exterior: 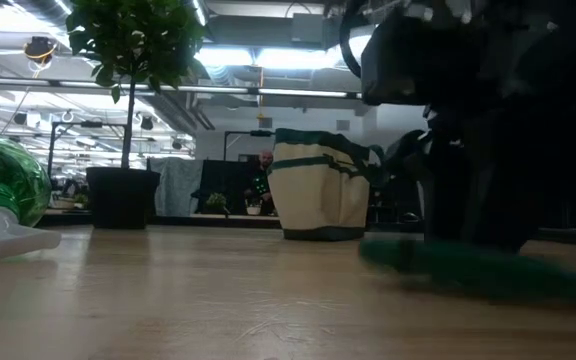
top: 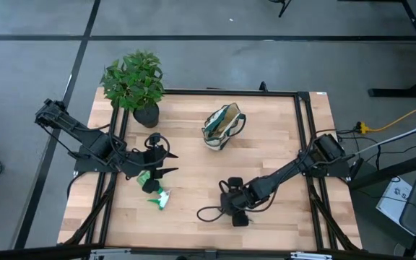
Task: Pick & Place Garden tools in Gardening bag
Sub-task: Put the green shear scissors into the green gardening bag
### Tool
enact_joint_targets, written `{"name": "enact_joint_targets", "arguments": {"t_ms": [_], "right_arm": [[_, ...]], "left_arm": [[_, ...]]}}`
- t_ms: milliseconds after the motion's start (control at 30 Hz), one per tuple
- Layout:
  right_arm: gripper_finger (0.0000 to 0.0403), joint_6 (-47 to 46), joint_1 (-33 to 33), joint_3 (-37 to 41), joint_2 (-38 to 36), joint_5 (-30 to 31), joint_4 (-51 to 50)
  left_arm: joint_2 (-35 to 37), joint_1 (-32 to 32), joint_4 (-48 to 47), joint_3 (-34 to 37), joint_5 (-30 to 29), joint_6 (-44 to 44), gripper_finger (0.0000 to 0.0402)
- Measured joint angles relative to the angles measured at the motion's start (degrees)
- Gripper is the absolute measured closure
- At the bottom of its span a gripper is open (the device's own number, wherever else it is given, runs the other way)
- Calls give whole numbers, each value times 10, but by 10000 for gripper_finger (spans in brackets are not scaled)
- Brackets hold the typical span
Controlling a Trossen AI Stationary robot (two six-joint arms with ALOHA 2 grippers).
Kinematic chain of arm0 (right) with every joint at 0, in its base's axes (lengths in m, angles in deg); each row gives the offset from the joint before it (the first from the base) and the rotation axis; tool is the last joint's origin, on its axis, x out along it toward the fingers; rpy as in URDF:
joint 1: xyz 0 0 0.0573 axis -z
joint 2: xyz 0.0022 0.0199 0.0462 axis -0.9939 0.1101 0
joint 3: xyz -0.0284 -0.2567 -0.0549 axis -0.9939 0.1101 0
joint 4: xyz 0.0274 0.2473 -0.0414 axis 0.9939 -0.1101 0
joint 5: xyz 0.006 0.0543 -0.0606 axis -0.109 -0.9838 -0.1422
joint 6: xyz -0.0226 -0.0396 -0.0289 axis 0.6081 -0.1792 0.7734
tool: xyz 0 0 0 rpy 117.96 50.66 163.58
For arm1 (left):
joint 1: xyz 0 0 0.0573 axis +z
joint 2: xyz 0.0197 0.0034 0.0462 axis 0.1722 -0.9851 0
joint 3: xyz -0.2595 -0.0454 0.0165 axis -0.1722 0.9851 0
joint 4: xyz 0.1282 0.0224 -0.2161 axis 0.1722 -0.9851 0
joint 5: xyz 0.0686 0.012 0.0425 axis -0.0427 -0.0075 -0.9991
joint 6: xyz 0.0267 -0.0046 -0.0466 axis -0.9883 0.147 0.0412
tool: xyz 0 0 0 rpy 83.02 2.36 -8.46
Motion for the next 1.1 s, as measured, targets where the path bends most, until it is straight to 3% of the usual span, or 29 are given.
{"name": "enact_joint_targets", "arguments": {"t_ms": [300,667,833,967,1100], "right_arm": [[322,-6,23,0,-10,2,-101],[345,81,83,3,-29,-42,-226],[355,111,113,17,-53,-2,-311],[358,110,124,94,-99,13,-281],[359,97,133,181,-168,13,-179]], "left_arm": [[0,0,0,0,0,0,233],[0,0,0,0,0,0,233],[0,0,0,0,0,0,233],[0,0,0,0,0,0,233],[0,0,0,0,0,0,233]]}}
